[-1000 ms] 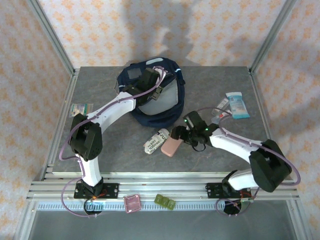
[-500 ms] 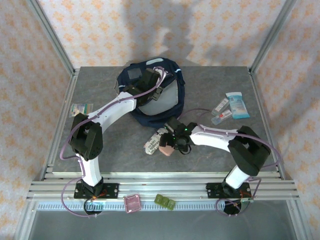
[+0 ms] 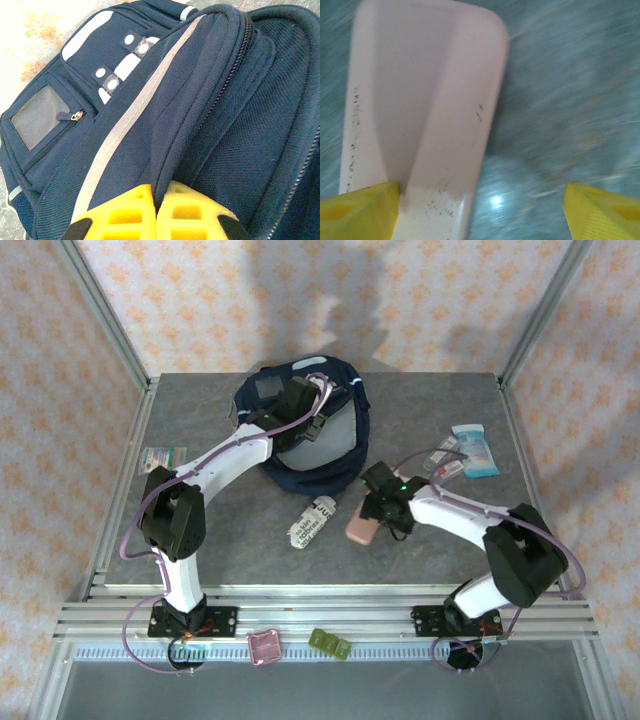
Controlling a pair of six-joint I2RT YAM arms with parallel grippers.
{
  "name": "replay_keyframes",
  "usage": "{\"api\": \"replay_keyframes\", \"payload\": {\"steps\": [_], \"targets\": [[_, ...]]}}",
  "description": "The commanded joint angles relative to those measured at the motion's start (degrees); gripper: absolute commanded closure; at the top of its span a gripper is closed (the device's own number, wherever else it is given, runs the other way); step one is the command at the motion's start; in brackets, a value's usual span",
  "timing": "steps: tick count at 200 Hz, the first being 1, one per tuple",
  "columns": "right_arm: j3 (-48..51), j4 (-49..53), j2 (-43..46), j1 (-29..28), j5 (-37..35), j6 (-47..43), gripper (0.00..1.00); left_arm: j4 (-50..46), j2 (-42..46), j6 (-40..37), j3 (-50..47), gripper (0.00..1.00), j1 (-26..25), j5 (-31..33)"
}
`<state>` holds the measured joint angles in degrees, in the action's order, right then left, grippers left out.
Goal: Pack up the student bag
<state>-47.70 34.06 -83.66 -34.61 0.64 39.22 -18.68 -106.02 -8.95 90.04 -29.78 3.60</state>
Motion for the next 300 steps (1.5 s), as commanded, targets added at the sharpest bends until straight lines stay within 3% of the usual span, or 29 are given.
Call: {"api": "replay_keyframes", "payload": {"steps": [1,43,72,148,167,187,213,256,300], "targets": [[0.2,4.3,3.1,0.9,-4.3,-2.7,0.16,3.0,1.3,1.8,-0.1,1.00,-0.1,0.3],[-1.5,0.5,5.5,0.9,3.6,-0.1,0.09,2.6,0.9,2.2,0.4,1.00,-0.1,-0.1],[0.2,1.9,3.0,0.9,-0.7,1.0,0.09,2.5,1.0,2.5,0.5,1.00,0.0,-0.3],[5.3,-4.0,-1.8,-4.4,3.4,4.0,0.10,1.8,0.9,3.5,3.7,1.00,-0.1,-0.5],[6.8,-5.5,-3.1,-4.4,3.1,4.6,0.17,1.7,0.9,3.6,3.9,1.00,-0.2,-0.1],[6.8,-5.4,-2.1,-4.5,1.8,4.7,0.40,2.3,1.7,3.9,3.3,1.00,-0.1,0.5],[3.8,-2.2,2.8,-4.5,-2.0,2.9,0.56,3.0,3.4,4.0,3.0,1.00,-0.2,1.1],[-4.1,-1.7,8.4,-4.7,-1.0,-7.2,0.62,2.9,5.0,3.7,3.5,1.00,-0.1,2.0],[-14.3,-7.2,-0.8,-5.6,6.2,-18.7,0.62,2.6,5.3,3.7,4.1,1.00,-0.1,3.5]]}}
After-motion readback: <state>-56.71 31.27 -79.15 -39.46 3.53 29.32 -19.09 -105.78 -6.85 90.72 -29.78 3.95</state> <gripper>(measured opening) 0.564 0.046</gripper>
